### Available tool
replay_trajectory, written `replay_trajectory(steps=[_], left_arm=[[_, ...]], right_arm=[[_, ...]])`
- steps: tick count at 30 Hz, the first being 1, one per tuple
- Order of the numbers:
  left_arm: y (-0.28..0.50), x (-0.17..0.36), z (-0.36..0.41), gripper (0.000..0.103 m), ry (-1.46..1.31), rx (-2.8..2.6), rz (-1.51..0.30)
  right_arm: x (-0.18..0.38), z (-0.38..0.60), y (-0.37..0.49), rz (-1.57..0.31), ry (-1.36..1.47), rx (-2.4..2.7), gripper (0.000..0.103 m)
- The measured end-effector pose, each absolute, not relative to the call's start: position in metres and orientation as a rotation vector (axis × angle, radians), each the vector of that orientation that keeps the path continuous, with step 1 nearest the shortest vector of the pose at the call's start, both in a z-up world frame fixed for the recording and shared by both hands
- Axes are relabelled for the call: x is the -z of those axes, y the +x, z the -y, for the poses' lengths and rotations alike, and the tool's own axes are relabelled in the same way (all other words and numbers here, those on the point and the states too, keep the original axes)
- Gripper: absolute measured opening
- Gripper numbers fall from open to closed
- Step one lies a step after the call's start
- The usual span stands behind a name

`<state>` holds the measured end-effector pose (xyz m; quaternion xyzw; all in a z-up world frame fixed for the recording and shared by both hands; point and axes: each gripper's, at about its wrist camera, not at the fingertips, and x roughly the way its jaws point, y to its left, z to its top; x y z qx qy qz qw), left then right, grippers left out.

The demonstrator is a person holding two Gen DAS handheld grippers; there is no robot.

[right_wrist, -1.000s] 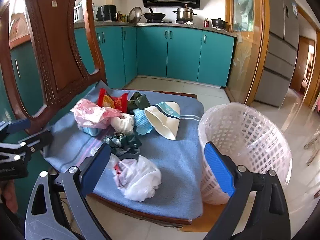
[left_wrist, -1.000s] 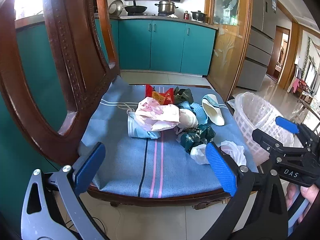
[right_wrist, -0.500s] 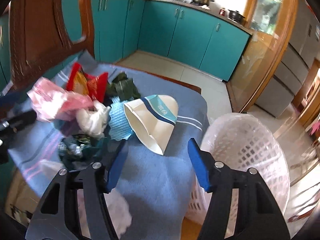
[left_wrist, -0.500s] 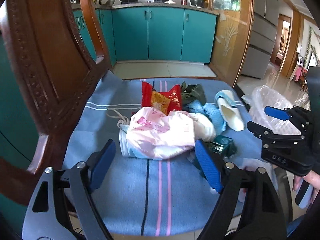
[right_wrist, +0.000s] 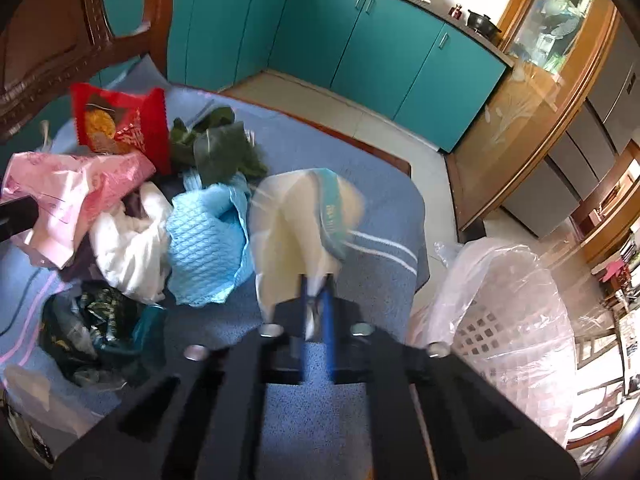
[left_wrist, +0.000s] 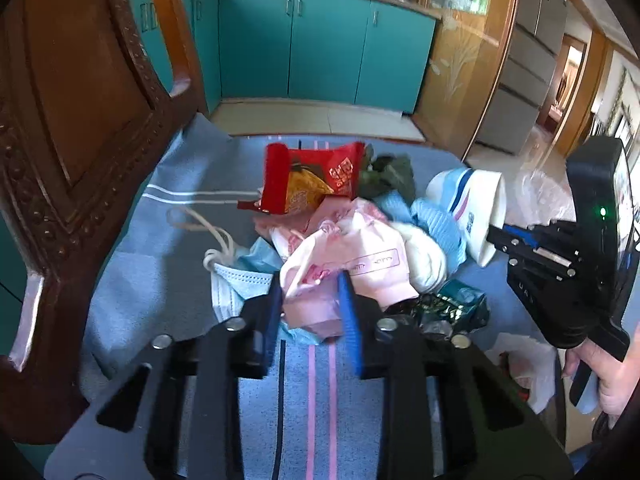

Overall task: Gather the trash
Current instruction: 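Grasp the white-and-blue paper cup with the right tool while the left grasps a pink bag, then carry the paper cup to the basket and open the right tool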

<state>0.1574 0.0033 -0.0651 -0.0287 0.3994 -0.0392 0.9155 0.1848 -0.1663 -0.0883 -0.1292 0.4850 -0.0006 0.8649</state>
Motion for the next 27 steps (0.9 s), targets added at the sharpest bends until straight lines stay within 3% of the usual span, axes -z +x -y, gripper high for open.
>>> replay_trajectory(steps=[9,17,27], left_arm=[[0.101,0.014,-0.021,0.008,-0.117,0.12,-0.67],[0.039,-0.029,-0.025,0.007,-0.122,0.122,-0.497],[0.012,-0.029,-0.023,0.007,-0.121,0.092,-0.47]], right_arm=[[0.023,0.193,0.139,-0.886,-0.026,-0.089,0.004],[-0.023,0.196,0.084,-0.762,0.12,-0.153,0.004],[-0.023,0.193,0.052,-0.753,0.189,-0.186,0.004]])
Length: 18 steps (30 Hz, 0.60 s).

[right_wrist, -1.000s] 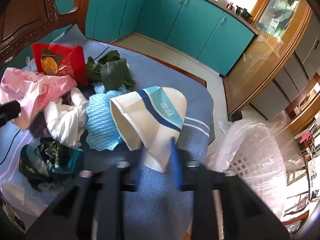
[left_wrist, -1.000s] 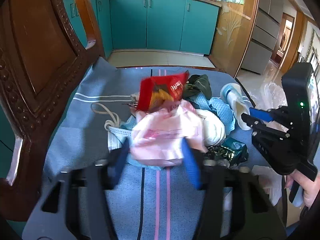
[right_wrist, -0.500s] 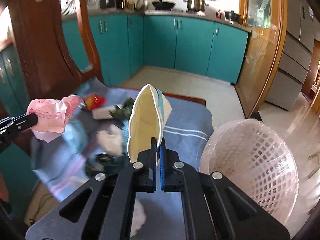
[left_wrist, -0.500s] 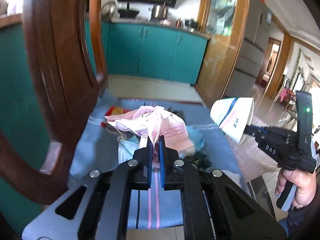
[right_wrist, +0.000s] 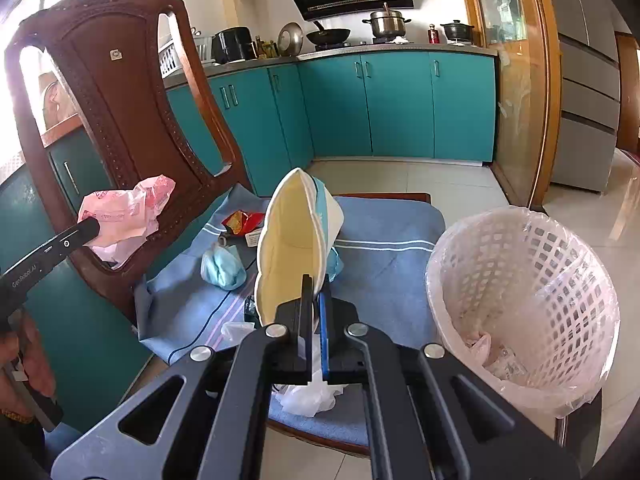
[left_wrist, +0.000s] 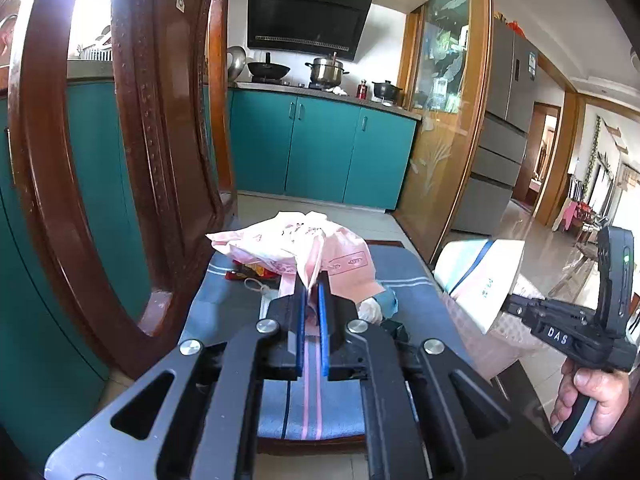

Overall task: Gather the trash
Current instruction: 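Carry the paper cup to the basket and open the right tool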

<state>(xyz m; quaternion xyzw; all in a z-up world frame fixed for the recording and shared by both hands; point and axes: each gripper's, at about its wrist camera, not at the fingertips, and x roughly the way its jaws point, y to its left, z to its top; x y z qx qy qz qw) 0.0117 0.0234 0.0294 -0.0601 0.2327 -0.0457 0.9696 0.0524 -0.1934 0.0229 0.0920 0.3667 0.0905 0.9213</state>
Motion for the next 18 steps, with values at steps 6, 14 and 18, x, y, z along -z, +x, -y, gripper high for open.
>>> replay_trajectory(steps=[6,14,18], left_arm=[[0.015,-0.023,-0.024,0.007,-0.116,0.094,-0.501],[0.026,-0.021,-0.023,0.007,-0.11,0.104,-0.511],[0.027,-0.022,-0.022,0.007,-0.109,0.104,-0.516]], right_arm=[[-0.021,0.196,0.054,-0.754,0.196,-0.184,0.004],[-0.021,0.199,0.054,-0.751,0.198,-0.18,0.004],[-0.021,0.198,0.054,-0.752,0.195,-0.181,0.004]])
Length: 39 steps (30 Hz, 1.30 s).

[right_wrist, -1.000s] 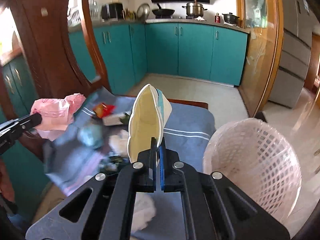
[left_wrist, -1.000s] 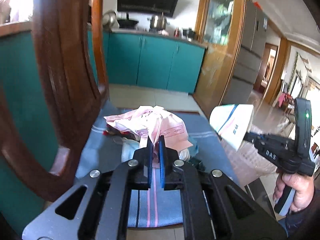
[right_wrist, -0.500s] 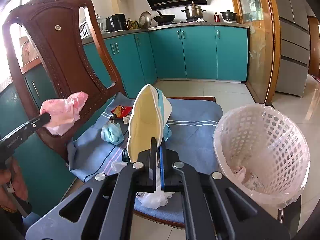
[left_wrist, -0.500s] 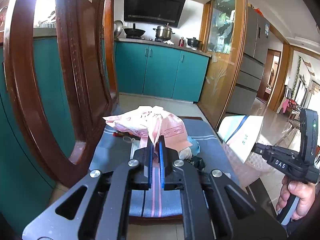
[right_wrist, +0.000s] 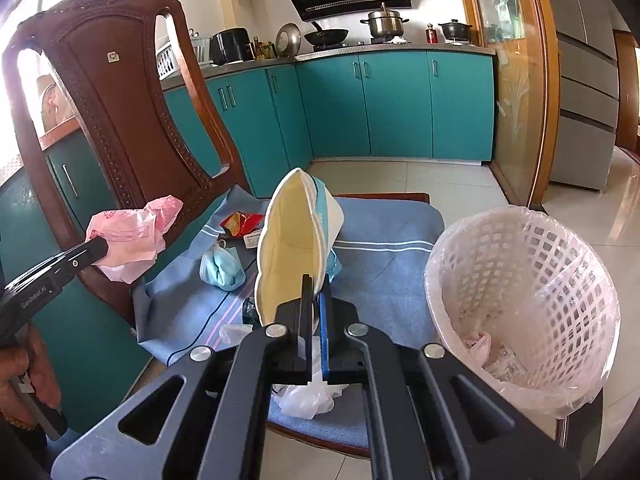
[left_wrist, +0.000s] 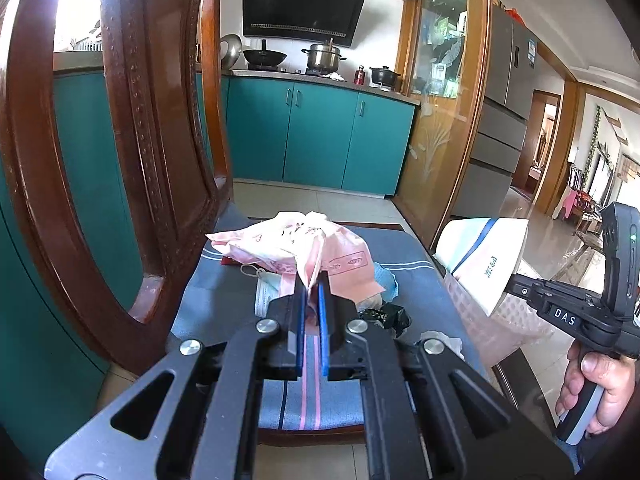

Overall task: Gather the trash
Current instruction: 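Carry the paper cup to the basket and open the right tool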

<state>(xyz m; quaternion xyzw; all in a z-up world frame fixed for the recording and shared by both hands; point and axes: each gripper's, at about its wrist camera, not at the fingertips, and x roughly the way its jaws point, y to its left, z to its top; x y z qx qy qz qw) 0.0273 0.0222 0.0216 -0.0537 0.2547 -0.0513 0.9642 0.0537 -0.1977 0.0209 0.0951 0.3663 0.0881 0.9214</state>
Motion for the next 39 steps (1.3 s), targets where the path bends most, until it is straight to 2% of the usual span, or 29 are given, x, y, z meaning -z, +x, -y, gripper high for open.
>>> replay_trajectory(steps=[21,31,33,35,36,37,38,39], left_arm=[[0.035,-0.02,-0.02,0.007,-0.096,0.121,-0.536],[0.038,-0.018,-0.022,0.007,-0.092,0.147,-0.54],[0.04,-0.017,-0.021,0.007,-0.09,0.152,-0.543],[0.041,-0.017,-0.016,0.007,-0.085,0.159,-0.547],[0.042,-0.016,-0.013,0.007,-0.081,0.165,-0.549],[0.042,-0.016,-0.011,0.007,-0.077,0.168,-0.549],[0.042,-0.016,-0.008,0.007,-0.073,0.171,-0.549],[0.043,-0.016,-0.005,0.007,-0.068,0.177,-0.55]], right_arm=[[-0.021,0.203,0.054,-0.746,0.183,-0.161,0.004],[-0.011,0.308,0.061,-0.712,0.289,0.133,0.004],[-0.001,0.322,0.062,-0.741,0.309,0.189,0.011],[0.009,0.328,0.065,-0.782,0.312,0.225,0.044],[0.009,0.328,0.063,-0.776,0.307,0.236,0.052],[0.006,0.326,0.06,-0.759,0.296,0.249,0.068],[-0.001,0.324,0.056,-0.724,0.272,0.266,0.078],[-0.005,0.321,0.052,-0.697,0.256,0.276,0.081]])
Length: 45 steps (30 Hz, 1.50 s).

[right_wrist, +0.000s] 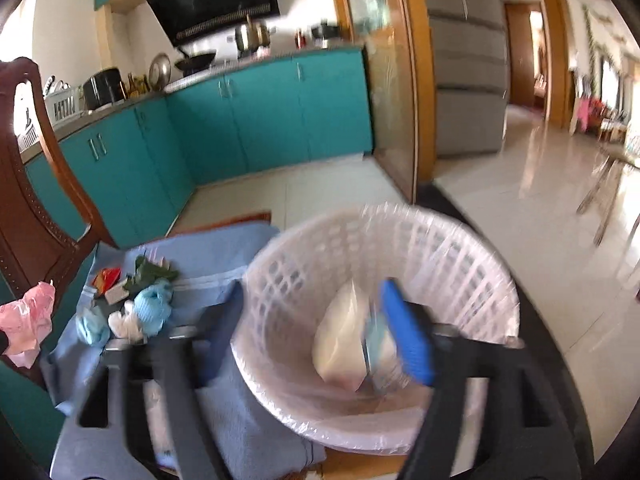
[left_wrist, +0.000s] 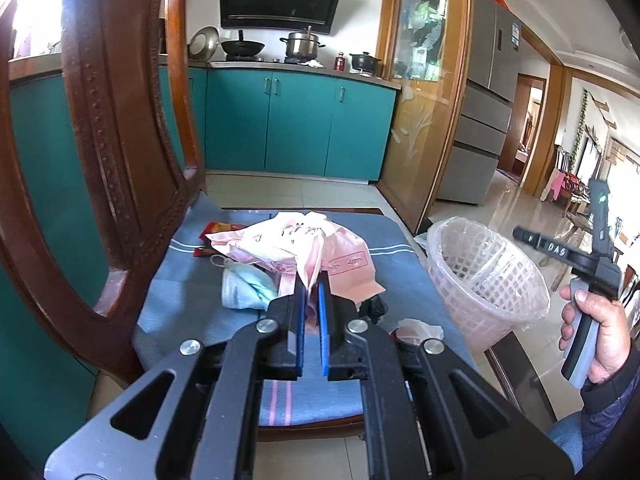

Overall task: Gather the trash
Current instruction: 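Carry the paper cup to the basket and open the right tool, then lower the pink bag into the basket and open the left tool, then move both open tools back over the chair seat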

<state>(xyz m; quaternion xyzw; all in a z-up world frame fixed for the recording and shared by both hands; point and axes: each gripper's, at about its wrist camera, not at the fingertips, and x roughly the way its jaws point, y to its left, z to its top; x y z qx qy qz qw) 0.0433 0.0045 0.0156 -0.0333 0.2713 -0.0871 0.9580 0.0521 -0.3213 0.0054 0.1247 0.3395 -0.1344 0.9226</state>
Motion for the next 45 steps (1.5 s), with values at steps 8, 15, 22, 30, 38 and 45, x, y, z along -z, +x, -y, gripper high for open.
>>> replay_trajectory(steps=[8,15,22,30,38,45], left_arm=[[0.055,-0.014,0.035,0.007,-0.051,0.242,-0.578],[0.087,-0.026,0.134,0.007,0.015,0.418,-0.575],[0.147,-0.014,0.226,0.034,0.015,0.526,-0.624],[0.129,-0.026,0.163,0.078,-0.029,0.384,-0.596],[0.07,-0.037,0.027,0.094,-0.039,0.118,-0.516],[0.043,-0.005,-0.018,0.095,-0.063,0.044,-0.568]], right_arm=[[-0.019,0.313,0.047,-0.642,0.256,0.261,0.086],[-0.028,0.334,0.035,-0.571,0.29,0.329,0.089],[-0.035,0.367,0.016,-0.487,0.385,0.414,0.09],[-0.03,0.355,0.026,-0.532,0.362,0.349,0.09],[-0.028,0.314,0.035,-0.589,0.289,0.231,0.09],[-0.026,0.249,0.04,-0.672,0.233,0.033,0.09]])
